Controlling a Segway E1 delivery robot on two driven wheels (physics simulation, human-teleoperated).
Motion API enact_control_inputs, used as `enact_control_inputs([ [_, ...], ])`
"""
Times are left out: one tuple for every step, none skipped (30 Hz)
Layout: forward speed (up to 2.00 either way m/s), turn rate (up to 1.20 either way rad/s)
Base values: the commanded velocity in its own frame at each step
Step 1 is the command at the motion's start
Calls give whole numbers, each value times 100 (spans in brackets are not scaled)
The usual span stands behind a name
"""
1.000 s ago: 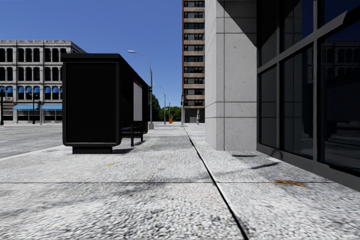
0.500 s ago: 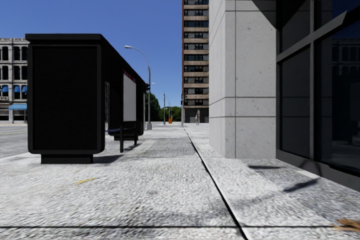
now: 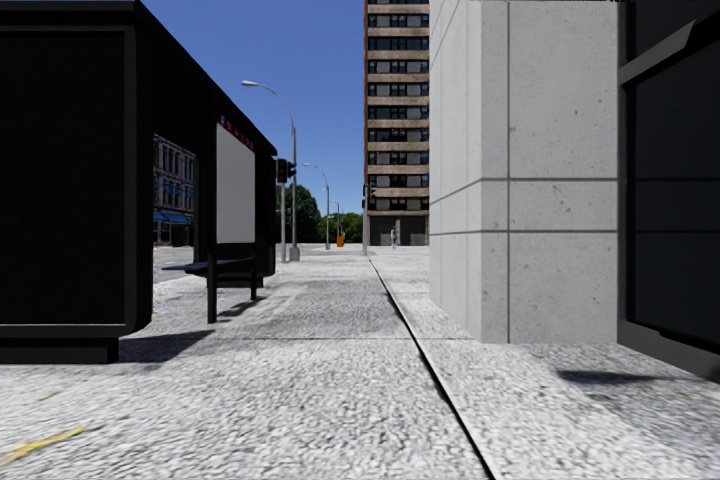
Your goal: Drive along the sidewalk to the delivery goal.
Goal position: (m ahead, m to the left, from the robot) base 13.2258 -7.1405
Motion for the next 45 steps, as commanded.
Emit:
enact_control_inputs([
  [200, 0],
  [200, 0],
  [200, 0],
  [200, 0],
  [200, 0],
  [200, 0],
  [200, 0],
  [200, 0],
  [200, 0],
  [200, 0],
  [200, 0],
  [200, 0],
  [200, 0],
  [200, 0],
  [200, 0],
  [200, 0],
  [200, 0],
  [200, 0],
  [200, 0],
  [200, 0],
  [200, 0],
  [200, 0],
  [200, 0],
  [200, 0],
  [200, 0],
  [200, 0],
  [200, 0],
  [200, 0],
  [200, 0],
  [200, 0],
  [200, 0],
  [200, 0],
  [200, 0],
  [200, 0],
  [200, 0],
  [200, 0],
  [200, 0],
  [200, 0],
  [200, 0],
  [200, 0],
  [200, 0],
  [200, 0],
  [200, 0],
  [200, 0],
  [200, 0],
])
